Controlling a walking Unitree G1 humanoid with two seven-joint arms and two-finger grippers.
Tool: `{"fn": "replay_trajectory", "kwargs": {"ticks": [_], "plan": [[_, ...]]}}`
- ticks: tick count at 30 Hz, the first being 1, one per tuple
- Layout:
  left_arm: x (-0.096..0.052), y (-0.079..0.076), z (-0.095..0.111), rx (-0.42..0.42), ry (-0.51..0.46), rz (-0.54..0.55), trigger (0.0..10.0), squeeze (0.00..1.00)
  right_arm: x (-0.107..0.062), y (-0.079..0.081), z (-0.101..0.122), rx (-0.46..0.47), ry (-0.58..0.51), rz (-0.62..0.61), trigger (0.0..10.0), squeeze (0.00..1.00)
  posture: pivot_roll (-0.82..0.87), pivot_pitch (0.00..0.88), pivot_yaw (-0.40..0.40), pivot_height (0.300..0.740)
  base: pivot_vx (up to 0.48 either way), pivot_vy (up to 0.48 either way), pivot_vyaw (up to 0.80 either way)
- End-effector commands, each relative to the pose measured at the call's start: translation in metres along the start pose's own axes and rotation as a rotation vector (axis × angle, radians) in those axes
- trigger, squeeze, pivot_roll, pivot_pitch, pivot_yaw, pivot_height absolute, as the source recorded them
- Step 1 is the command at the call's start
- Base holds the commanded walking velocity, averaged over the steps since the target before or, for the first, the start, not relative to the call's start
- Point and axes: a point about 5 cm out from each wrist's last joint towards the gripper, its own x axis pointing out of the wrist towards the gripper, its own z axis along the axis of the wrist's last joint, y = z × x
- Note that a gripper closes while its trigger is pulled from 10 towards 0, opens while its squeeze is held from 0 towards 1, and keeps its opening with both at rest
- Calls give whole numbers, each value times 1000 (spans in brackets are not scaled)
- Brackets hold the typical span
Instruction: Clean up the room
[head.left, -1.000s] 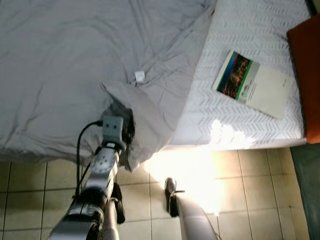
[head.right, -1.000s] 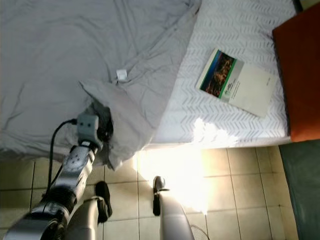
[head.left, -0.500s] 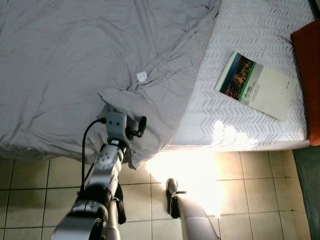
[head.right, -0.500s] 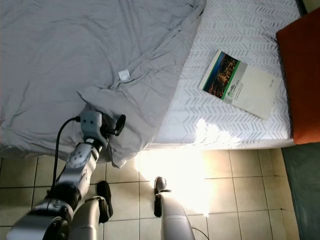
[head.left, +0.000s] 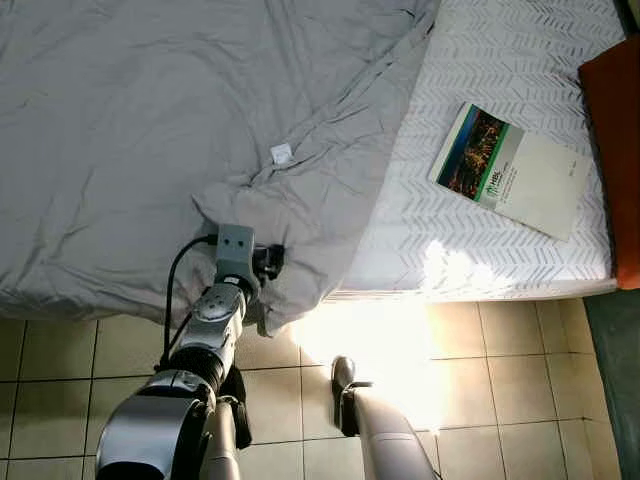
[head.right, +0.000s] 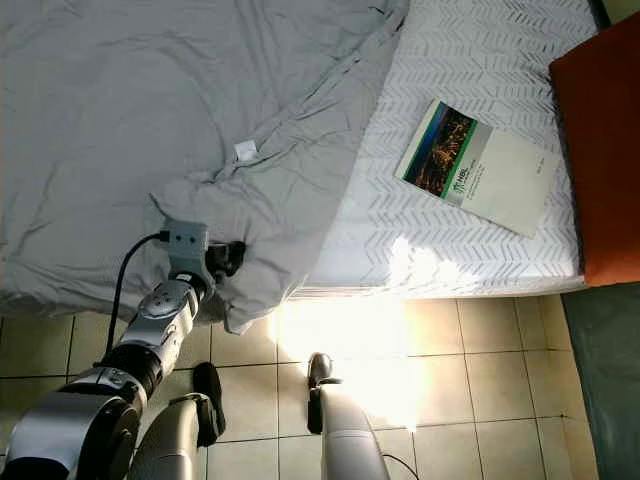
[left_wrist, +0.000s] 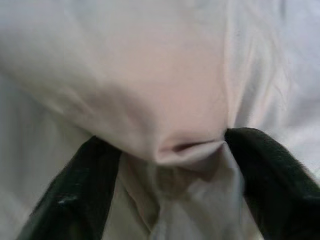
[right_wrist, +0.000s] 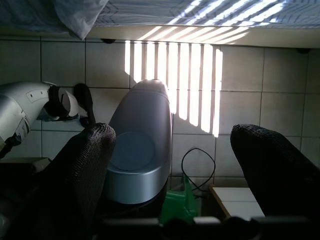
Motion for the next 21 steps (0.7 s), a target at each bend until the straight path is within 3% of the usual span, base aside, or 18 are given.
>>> {"fn": "replay_trajectory", "kwargs": {"ticks": [1,17,21], "plan": [[-8,0,-27,-47,108,20,0,0,-2,2,-10,-5,59,15,10000,0,-421,559,-110,740,0,0,0],[-5,8,-18,-11,104,35,0,0,18,-1,-12,-9,6,-6,10000,0,-388,520,-62,740,0,0,0],[-5,11,-16,4,90,31,0,0,32,-2,-17,-1,-18,-15,10000,0,-342,489,-27,740,0,0,0]]}}
